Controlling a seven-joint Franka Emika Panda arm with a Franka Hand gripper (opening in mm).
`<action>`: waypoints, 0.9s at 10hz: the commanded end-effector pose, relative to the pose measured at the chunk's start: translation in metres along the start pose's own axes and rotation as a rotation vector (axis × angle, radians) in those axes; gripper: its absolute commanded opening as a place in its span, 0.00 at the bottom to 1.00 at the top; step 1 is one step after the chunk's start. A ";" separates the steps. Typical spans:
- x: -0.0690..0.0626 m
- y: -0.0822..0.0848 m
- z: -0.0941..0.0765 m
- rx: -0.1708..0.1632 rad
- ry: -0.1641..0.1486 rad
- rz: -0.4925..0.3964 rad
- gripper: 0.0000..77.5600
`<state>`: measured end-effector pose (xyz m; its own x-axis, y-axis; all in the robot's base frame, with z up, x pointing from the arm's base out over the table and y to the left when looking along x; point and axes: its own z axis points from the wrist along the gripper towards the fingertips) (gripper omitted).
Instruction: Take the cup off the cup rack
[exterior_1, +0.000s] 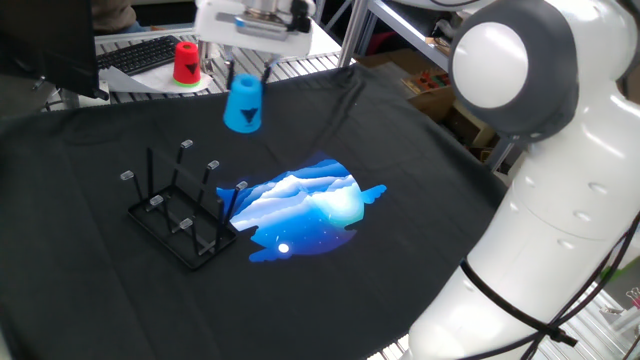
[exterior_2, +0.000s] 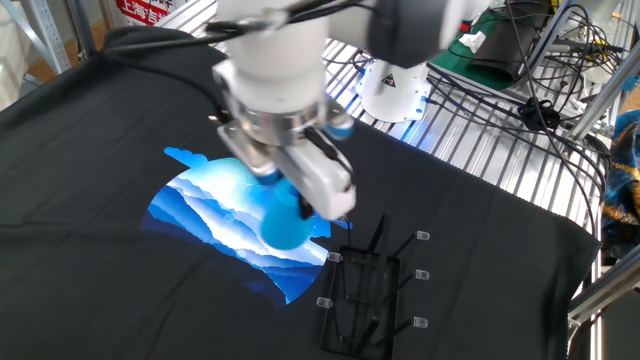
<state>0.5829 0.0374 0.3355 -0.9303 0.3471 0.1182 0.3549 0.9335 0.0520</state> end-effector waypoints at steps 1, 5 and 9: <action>-0.016 -0.020 0.010 0.025 -0.018 -0.099 0.02; -0.009 -0.025 0.051 0.017 -0.052 -0.121 0.02; -0.005 -0.015 0.090 -0.002 -0.090 -0.114 0.02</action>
<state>0.5745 0.0223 0.2585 -0.9692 0.2416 0.0476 0.2439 0.9684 0.0519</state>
